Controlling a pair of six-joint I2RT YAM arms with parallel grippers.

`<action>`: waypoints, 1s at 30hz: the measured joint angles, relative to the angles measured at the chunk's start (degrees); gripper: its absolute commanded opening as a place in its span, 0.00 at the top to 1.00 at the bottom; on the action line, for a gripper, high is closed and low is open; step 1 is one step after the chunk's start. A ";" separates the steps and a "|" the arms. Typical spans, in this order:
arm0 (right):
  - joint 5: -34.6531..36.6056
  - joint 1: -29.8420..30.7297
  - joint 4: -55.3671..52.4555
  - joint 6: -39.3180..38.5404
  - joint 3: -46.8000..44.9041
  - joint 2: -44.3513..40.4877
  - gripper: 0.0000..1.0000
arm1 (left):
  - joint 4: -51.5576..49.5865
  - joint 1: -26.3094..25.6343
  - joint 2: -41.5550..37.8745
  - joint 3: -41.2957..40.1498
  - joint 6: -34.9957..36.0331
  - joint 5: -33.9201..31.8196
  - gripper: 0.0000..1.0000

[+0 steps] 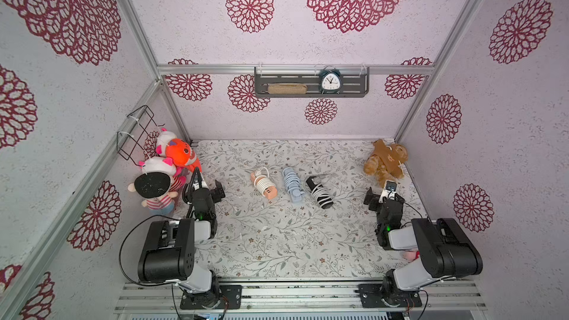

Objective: Unwrap the cord wrapped around the power strip
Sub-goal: Pick up the power strip from the center of the board.

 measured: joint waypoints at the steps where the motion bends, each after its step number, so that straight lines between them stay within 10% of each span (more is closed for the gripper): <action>1: 0.00 0.00 -0.02 0.00 0.00 0.00 0.01 | 0.00 0.00 0.00 0.00 0.00 0.00 0.03; 30: -2.47 -0.92 -0.90 0.11 0.83 0.00 0.01 | -0.09 0.02 0.00 0.72 0.02 0.02 0.03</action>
